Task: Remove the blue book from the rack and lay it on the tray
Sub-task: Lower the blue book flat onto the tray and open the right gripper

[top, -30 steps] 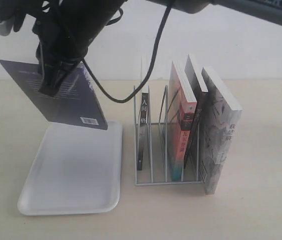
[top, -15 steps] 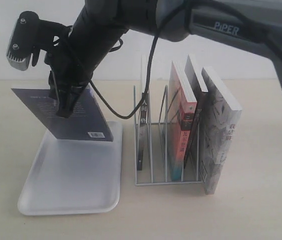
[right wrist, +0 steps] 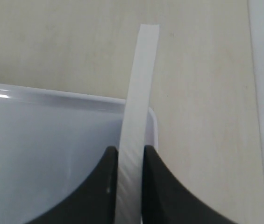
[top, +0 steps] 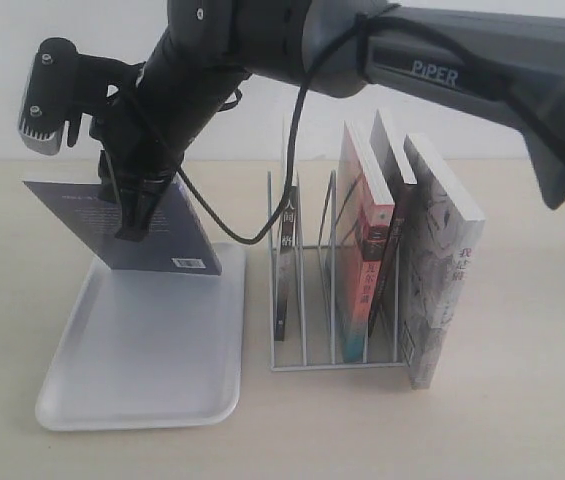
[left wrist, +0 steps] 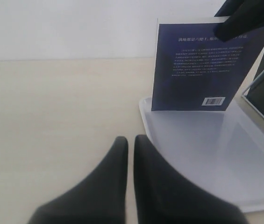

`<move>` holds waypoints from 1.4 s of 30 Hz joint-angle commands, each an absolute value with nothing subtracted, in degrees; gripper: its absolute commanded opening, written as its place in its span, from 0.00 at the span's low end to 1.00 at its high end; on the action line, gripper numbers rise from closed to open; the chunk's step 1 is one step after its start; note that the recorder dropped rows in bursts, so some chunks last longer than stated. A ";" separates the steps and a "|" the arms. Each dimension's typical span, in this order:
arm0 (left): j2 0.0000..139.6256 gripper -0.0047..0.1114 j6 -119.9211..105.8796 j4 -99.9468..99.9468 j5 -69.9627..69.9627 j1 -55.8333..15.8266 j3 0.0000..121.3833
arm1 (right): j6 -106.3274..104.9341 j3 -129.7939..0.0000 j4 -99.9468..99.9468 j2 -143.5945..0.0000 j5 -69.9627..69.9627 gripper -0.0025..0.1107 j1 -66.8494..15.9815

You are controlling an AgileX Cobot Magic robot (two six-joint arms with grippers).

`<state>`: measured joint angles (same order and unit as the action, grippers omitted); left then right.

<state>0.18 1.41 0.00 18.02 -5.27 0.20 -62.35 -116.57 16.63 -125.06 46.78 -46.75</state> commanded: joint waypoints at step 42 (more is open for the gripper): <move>0.00 0.08 1.79 0.00 17.72 -5.14 0.00 | -50.61 -116.64 15.92 -124.60 61.20 0.48 -46.28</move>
